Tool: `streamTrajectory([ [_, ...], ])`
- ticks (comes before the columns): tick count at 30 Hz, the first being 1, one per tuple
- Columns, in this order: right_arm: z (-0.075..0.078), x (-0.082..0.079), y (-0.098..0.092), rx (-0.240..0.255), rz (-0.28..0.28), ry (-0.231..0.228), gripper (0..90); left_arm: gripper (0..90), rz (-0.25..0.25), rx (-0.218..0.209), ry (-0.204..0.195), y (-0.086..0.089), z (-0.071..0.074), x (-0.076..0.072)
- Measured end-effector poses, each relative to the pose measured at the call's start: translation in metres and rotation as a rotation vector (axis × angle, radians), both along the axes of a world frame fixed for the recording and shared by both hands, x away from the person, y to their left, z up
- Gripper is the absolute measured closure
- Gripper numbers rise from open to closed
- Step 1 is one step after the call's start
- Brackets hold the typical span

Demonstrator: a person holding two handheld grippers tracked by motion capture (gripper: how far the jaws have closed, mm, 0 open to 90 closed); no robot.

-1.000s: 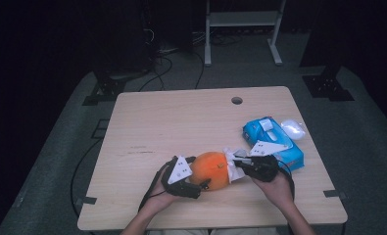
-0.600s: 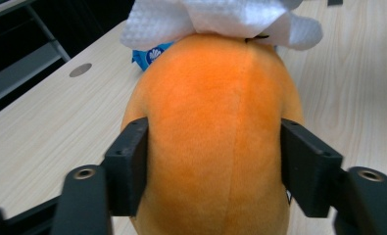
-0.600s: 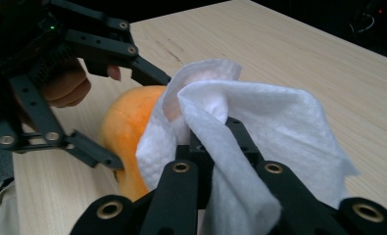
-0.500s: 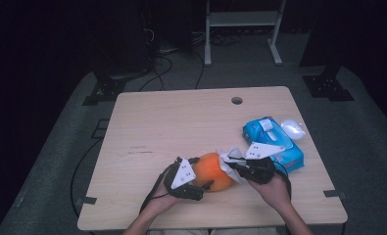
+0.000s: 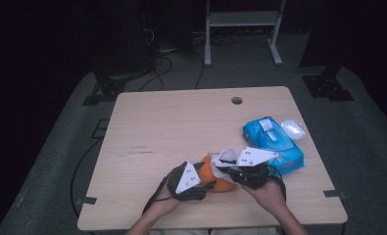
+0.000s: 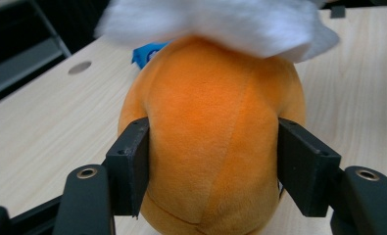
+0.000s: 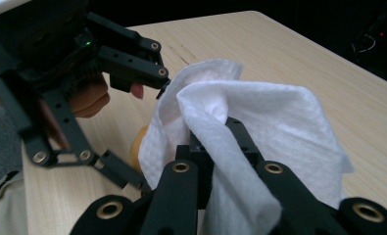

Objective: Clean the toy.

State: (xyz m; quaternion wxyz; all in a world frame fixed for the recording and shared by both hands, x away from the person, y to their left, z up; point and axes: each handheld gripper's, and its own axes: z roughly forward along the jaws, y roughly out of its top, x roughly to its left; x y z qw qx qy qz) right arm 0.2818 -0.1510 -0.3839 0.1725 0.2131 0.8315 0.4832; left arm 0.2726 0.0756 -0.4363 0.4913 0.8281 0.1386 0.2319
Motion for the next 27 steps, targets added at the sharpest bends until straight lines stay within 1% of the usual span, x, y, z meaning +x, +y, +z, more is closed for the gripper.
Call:
streamTrajectory([
  [2,-0.001,0.002,-0.002,-0.005,-0.005,0.002,83.5,35.5,-0.003,-0.01,0.008,0.002,-0.001,0.001],
  [5,-0.006,0.011,-0.016,0.024,-0.035,0.031,83.5,34.9,-0.005,-0.026,0.012,0.002,-0.001,0.003],
  [6,-0.007,0.013,-0.022,0.038,-0.05,0.05,83.5,34.9,-0.008,-0.021,0.007,0.002,-0.001,0.003],
  [7,-0.007,0.013,-0.023,0.038,-0.051,0.047,83.5,34.9,-0.009,-0.02,0.004,0.001,-0.001,0.003],
  [9,-0.005,0.008,-0.018,0.023,-0.038,0.036,83.5,34.9,-0.008,-0.007,-0.002,0.0,-0.001,0.002],
  [10,-0.004,0.005,-0.013,0.02,-0.021,0.03,83.5,35.0,-0.006,-0.01,0.001,-0.001,-0.001,0.002],
  [13,-0.005,-0.004,0.008,-0.013,0.037,0.006,83.4,35.0,-0.01,0.007,-0.007,-0.002,-0.002,0.0],
  [14,-0.005,-0.007,0.013,-0.028,0.045,0.001,83.4,35.0,-0.008,0.015,-0.01,-0.002,-0.002,0.0],
  [15,-0.005,-0.007,0.015,-0.041,0.042,-0.007,83.5,35.2,-0.008,0.009,-0.006,-0.002,-0.002,0.0],
  [16,-0.004,-0.006,0.014,-0.041,0.039,-0.01,83.5,35.4,-0.008,0.001,-0.002,-0.001,-0.001,0.001],
  [18,-0.003,0.0,0.004,-0.02,0.007,0.0,83.5,35.5,-0.007,0.001,0.001,0.0,-0.002,0.001],
  [19,-0.002,0.002,-0.001,-0.018,-0.009,0.001,83.5,35.5,-0.007,-0.002,0.006,0.0,-0.002,0.001],
  [21,-0.004,0.009,-0.017,-0.001,-0.052,0.012,83.5,35.5,-0.007,-0.01,0.018,0.002,-0.003,0.003],
  [22,-0.006,0.013,-0.024,0.002,-0.073,0.026,83.3,35.4,-0.007,-0.014,0.026,0.003,-0.003,0.004],
  [24,-0.012,0.02,-0.038,0.018,-0.102,0.072,83.3,34.0,-0.01,-0.027,0.033,0.002,-0.003,0.005],
  [25,-0.015,0.023,-0.043,0.026,-0.109,0.085,83.2,31.5,-0.013,-0.033,0.039,0.002,-0.003,0.005],
  [26,-0.015,0.024,-0.044,0.022,-0.11,0.087,83.3,28.0,-0.013,-0.041,0.05,0.002,-0.003,0.006],
  [27,-0.015,0.024,-0.044,0.019,-0.108,0.083,83.3,23.9,-0.005,-0.066,0.077,0.003,-0.003,0.007],
])
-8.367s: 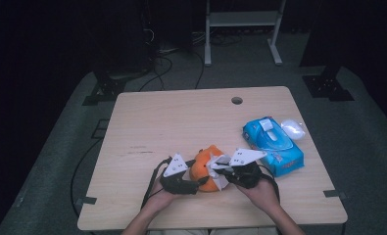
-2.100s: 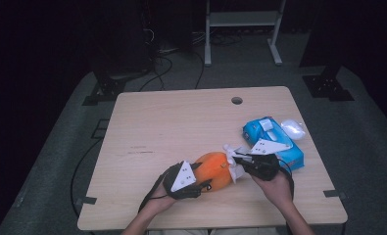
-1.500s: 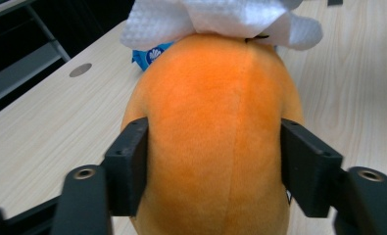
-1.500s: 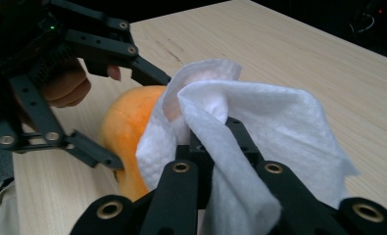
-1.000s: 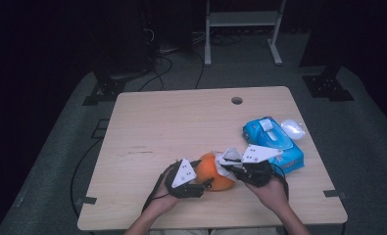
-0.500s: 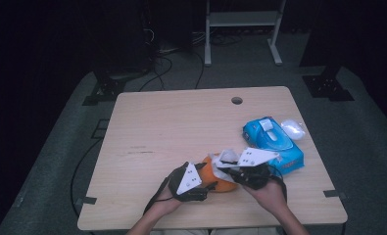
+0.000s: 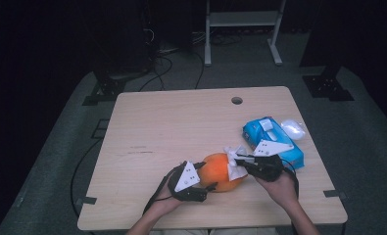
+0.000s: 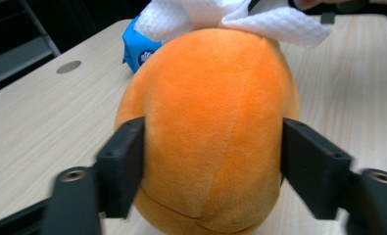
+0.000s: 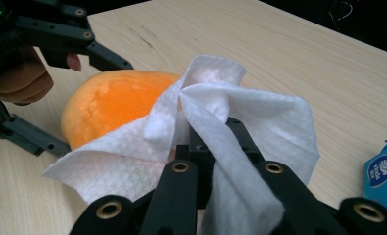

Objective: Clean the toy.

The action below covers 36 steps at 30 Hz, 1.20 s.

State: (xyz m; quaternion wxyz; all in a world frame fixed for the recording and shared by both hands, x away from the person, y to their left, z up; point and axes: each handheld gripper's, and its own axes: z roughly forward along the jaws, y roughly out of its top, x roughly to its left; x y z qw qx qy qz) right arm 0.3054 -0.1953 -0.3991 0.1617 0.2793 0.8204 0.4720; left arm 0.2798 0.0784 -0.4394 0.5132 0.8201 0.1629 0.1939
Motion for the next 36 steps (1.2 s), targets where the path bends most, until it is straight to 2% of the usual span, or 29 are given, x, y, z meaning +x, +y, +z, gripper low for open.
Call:
streamTrajectory([
  [1,0.001,-0.001,0.002,-0.008,0.007,-0.007,83.3,17.6,0.016,-0.027,0.037,0.001,0.0,0.002],
  [2,0.002,-0.002,0.004,-0.017,0.016,-0.016,83.3,11.7,0.046,-0.064,0.093,0.002,-0.001,0.006],
  [3,0.003,-0.004,0.007,-0.024,0.024,-0.021,83.3,6.5,0.064,-0.089,0.166,0.005,-0.003,0.011],
  [5,0.004,-0.007,0.012,-0.043,0.036,-0.036,83.2,7.6,0.06,-0.099,0.206,0.007,-0.006,0.013],
  [7,0.006,-0.01,0.018,-0.062,0.045,-0.053,83.2,16.9,0.054,-0.076,0.186,0.007,-0.005,0.011],
  [8,0.006,-0.01,0.019,-0.057,0.049,-0.054,83.2,23.5,0.058,-0.063,0.156,0.007,-0.003,0.008],
  [9,0.007,-0.011,0.021,-0.054,0.048,-0.052,83.2,28.8,0.061,-0.042,0.096,0.006,-0.001,0.004],
  [11,0.007,-0.012,0.024,-0.056,0.05,-0.063,83.2,35.4,0.062,-0.025,0.024,0.004,0.001,0.0],
  [13,0.009,-0.013,0.026,-0.043,0.047,-0.057,83.2,37.6,0.08,0.012,-0.056,0.003,0.004,-0.003],
  [15,0.011,-0.015,0.029,-0.015,0.066,-0.057,83.2,38.1,0.073,0.052,-0.103,0.001,0.006,-0.005],
  [18,0.014,-0.023,0.046,0.002,0.118,-0.059,83.1,37.7,0.036,0.102,-0.147,-0.004,0.003,-0.009],
  [20,0.012,-0.027,0.057,-0.014,0.145,-0.07,82.9,35.2,0.02,0.123,-0.169,-0.007,0.002,-0.012],
  [22,0.011,-0.028,0.061,-0.05,0.14,-0.082,83.0,28.9,0.015,0.105,-0.153,-0.007,0.0,-0.012],
  [23,0.011,-0.026,0.06,-0.046,0.135,-0.079,83.1,24.9,0.024,0.067,-0.115,-0.005,0.0,-0.009],
  [25,0.012,-0.022,0.051,-0.04,0.107,-0.074,83.1,13.9,0.068,0.022,-0.057,-0.001,0.0,-0.004],
  [26,0.012,-0.021,0.048,-0.035,0.098,-0.069,83.2,9.2,0.096,-0.003,-0.009,0.001,-0.001,0.0],
  [27,0.012,-0.019,0.044,-0.031,0.092,-0.064,83.2,7.7,0.105,-0.035,0.048,0.004,-0.002,0.005],
  [28,0.011,-0.017,0.04,-0.025,0.086,-0.056,83.2,8.1,0.107,-0.048,0.068,0.006,-0.002,0.007],
  [29,0.011,-0.016,0.038,-0.019,0.084,-0.053,83.2,10.2,0.098,-0.063,0.081,0.007,-0.003,0.008],
  [31,0.011,-0.016,0.04,-0.014,0.088,-0.046,83.2,16.6,0.074,-0.059,0.085,0.006,-0.003,0.007],
  [32,0.011,-0.017,0.042,-0.019,0.096,-0.051,83.1,20.9,0.067,-0.05,0.075,0.004,-0.003,0.005],
  [34,0.01,-0.021,0.05,-0.032,0.119,-0.053,83.1,27.6,0.062,-0.002,0.029,0.0,-0.002,0.0],
  [36,0.01,-0.024,0.056,-0.05,0.133,-0.061,83.1,29.5,0.066,0.011,0.026,0.0,-0.003,-0.001],
])
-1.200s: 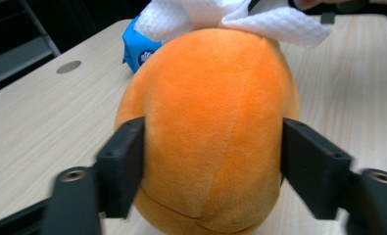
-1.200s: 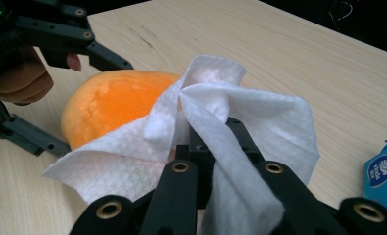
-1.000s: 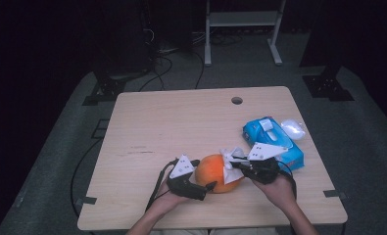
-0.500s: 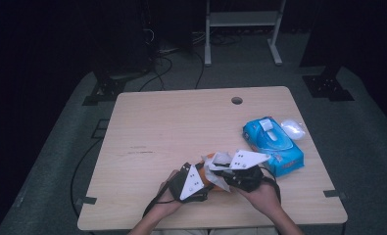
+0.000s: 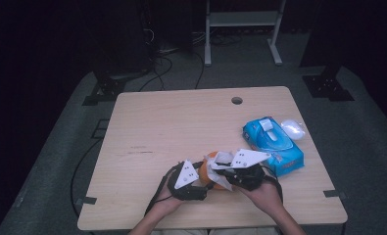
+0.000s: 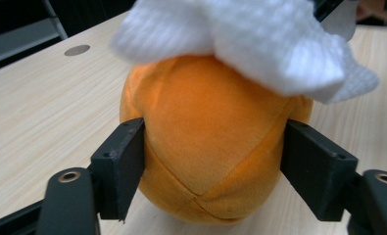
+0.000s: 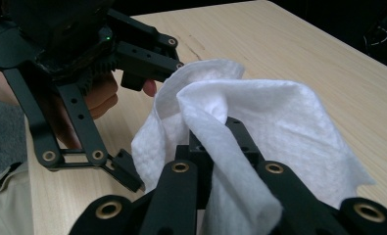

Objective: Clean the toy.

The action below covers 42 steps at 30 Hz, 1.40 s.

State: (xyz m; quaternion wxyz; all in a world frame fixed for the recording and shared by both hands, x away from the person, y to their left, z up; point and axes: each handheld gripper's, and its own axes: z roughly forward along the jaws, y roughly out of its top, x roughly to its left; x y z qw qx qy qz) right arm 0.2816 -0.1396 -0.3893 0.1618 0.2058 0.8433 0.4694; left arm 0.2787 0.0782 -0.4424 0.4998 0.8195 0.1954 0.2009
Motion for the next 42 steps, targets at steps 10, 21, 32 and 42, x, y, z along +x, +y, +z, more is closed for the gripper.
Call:
streamTrajectory([
  [10,-0.003,0.018,-0.039,0.015,-0.123,0.038,83.2,25.6,-0.025,-0.018,0.023,0.004,0.001,0.002],
  [21,-0.007,0.011,-0.021,-0.017,-0.053,0.022,83.1,28.3,0.002,-0.028,0.055,0.005,0.0,0.002],
  [32,-0.014,0.009,-0.04,-0.03,-0.105,0.054,83.0,29.8,0.038,-0.023,0.103,0.01,-0.005,0.007],
  [42,-0.024,0.021,-0.052,-0.019,-0.146,0.125,83.0,30.4,0.032,-0.024,0.105,0.01,-0.007,0.003],
])
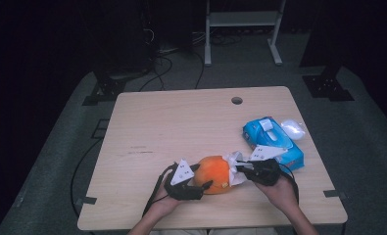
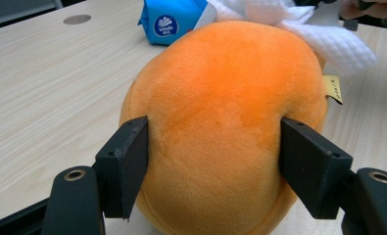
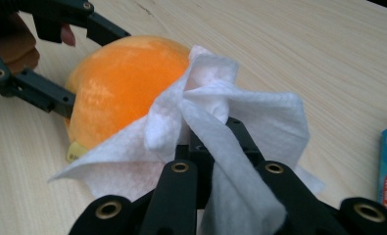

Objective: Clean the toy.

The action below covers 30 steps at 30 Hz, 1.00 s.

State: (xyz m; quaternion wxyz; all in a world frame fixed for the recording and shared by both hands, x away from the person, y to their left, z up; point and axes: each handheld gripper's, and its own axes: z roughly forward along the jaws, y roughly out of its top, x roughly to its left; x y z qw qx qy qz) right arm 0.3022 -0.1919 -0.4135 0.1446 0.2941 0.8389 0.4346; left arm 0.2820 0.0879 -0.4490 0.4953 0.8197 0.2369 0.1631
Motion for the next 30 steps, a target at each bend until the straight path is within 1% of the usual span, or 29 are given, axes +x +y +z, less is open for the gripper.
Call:
streamTrajectory([
  [2,0.003,-0.002,0.004,0.006,0.001,-0.019,82.9,30.3,-0.004,0.002,0.0,-0.002,0.0,-0.001],
  [5,0.008,-0.006,0.012,0.027,0.023,-0.044,82.9,28.9,-0.028,0.006,-0.004,-0.006,0.001,-0.005],
  [7,0.008,-0.006,0.013,0.021,0.032,-0.044,82.9,27.0,-0.048,0.02,-0.012,-0.005,0.003,-0.006],
  [8,0.007,-0.006,0.012,0.022,0.039,-0.039,82.8,25.6,-0.058,0.014,-0.013,-0.003,0.005,-0.006],
  [10,0.005,-0.004,0.008,0.025,0.053,-0.018,82.8,22.5,-0.065,-0.018,-0.003,0.0,0.007,-0.003],
  [11,0.005,-0.003,0.007,0.021,0.057,-0.007,82.7,20.1,-0.055,-0.031,0.009,0.002,0.009,-0.001],
  [12,0.005,-0.002,0.005,0.019,0.062,-0.007,82.8,17.0,-0.046,-0.036,0.012,0.002,0.009,0.0],
  [14,0.005,-0.002,0.004,0.023,0.062,0.002,82.8,10.0,-0.026,-0.034,0.03,0.001,0.006,0.005],
  [16,0.006,-0.003,0.006,0.019,0.063,-0.008,82.8,10.2,-0.022,-0.03,0.059,0.0,0.002,0.007],
  [17,0.006,-0.003,0.008,0.021,0.065,-0.015,82.8,13.3,-0.034,-0.028,0.073,-0.001,0.0,0.007],
  [18,0.007,-0.005,0.011,0.026,0.065,-0.018,82.8,17.8,-0.037,-0.014,0.056,-0.002,0.0,0.006],
  [19,0.009,-0.007,0.015,0.025,0.069,-0.032,82.9,21.8,-0.038,-0.004,0.037,-0.005,0.001,0.003],
  [20,0.01,-0.009,0.02,0.036,0.083,-0.04,82.9,23.6,-0.046,0.011,0.016,-0.008,0.002,0.0],
  [21,0.011,-0.011,0.026,0.049,0.102,-0.041,82.8,24.3,-0.06,0.035,-0.01,-0.011,0.003,-0.004],
  [22,0.013,-0.013,0.032,0.04,0.119,-0.052,82.8,24.4,-0.068,0.056,-0.031,-0.014,0.004,-0.007],
  [23,0.014,-0.016,0.037,0.012,0.13,-0.07,82.9,24.3,-0.073,0.06,-0.034,-0.015,0.005,-0.009],
  [24,0.015,-0.016,0.039,-0.008,0.128,-0.086,82.9,24.1,-0.077,0.051,-0.03,-0.014,0.005,-0.009],
  [26,0.016,-0.013,0.033,0.007,0.112,-0.07,83.0,23.5,-0.087,0.019,-0.016,-0.011,0.005,-0.007],
  [28,0.013,-0.007,0.021,0.017,0.066,-0.058,82.9,21.8,-0.094,0.006,-0.011,-0.01,0.005,-0.005],
  [29,0.011,-0.004,0.016,0.022,0.043,-0.038,82.9,19.9,-0.093,-0.005,-0.01,-0.009,0.005,-0.004],
  [30,0.01,-0.001,0.011,0.025,0.034,-0.028,82.8,17.6,-0.089,-0.009,-0.005,-0.009,0.005,-0.004],
])
